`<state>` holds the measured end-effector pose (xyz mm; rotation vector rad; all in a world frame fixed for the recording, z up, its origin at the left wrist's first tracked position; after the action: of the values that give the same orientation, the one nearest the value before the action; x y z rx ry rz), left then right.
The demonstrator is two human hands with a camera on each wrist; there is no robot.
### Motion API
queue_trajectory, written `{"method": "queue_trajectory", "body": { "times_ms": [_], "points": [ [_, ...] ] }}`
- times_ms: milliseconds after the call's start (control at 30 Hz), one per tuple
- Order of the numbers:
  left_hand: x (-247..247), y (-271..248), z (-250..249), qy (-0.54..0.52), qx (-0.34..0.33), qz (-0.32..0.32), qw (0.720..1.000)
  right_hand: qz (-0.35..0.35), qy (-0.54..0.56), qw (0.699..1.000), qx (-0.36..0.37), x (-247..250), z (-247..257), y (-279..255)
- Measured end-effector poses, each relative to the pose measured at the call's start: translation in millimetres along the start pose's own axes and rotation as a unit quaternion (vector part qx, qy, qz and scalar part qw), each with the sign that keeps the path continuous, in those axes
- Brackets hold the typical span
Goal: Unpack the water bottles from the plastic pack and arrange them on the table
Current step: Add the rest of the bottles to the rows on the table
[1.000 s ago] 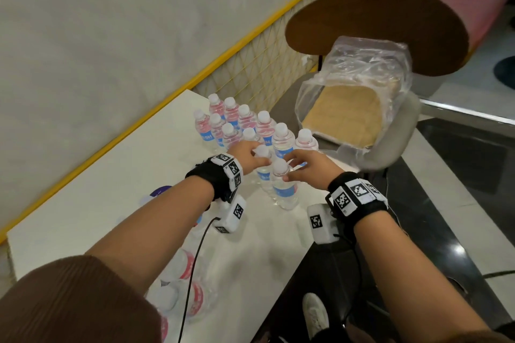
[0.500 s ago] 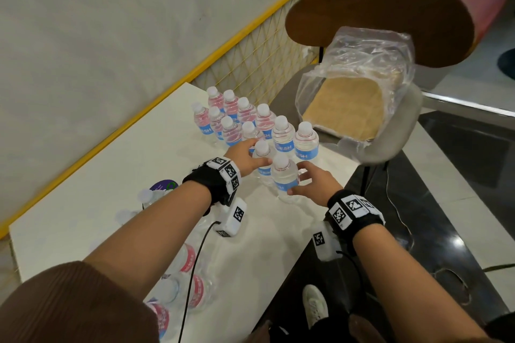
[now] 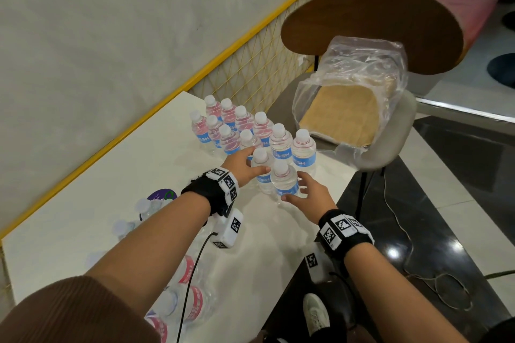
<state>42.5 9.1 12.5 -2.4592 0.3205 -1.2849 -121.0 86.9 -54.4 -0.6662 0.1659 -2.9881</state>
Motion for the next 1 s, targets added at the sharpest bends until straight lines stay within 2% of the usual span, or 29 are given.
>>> {"method": "queue_trajectory", "body": {
  "times_ms": [233, 367, 433, 533, 633, 733, 867, 1000],
  "points": [
    [-3.7, -4.1, 4.5, 0.004, 0.012, -0.007, 1.000, -0.030, 0.015, 0.999, -0.002, -3.1, -4.7, -4.5],
    [-13.2, -15.7, 3.6, -0.074, 0.012, 0.045, 0.996, -0.046, 0.021, 0.999, -0.010, -1.6, -10.7, -4.8],
    [-16.3, -17.0, 6.5, -0.084, 0.019, 0.032, 0.996, -0.060, 0.021, 0.998, -0.024, 0.9, -15.6, -5.0],
    [-18.2, -11.4, 19.4, -0.100, 0.087, -0.013, 0.991, -0.080, 0.015, 0.996, -0.039, 3.8, -21.6, -5.3],
    [-29.3, -7.0, 30.5, -0.106, 0.150, 0.015, 0.983, -0.078, 0.005, 0.996, -0.038, 4.4, -23.6, -4.4],
    [-37.6, -7.6, 24.3, -0.085, 0.130, 0.041, 0.987, -0.061, -0.013, 0.998, -0.031, 4.9, -20.8, -1.5],
    [-39.4, -6.9, 11.8, -0.097, 0.091, 0.034, 0.991, -0.061, -0.041, 0.997, -0.027, 2.0, -17.3, 2.7],
    [-42.3, -2.9, 15.1, -0.086, 0.102, 0.029, 0.991, -0.071, -0.048, 0.995, -0.049, -2.0, -19.4, 4.4]
  ]
}}
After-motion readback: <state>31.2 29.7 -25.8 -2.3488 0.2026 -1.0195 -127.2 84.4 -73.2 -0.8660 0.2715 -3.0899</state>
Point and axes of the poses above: each hand's wrist, its own y-axis towards the middle knuckle, its own x-axis out of the back of the hand, z = x × y, the point moved 6 cm from there along y, towards the middle knuckle, and after that the axes turned 11 degrees about x, right-handed, at the moved point
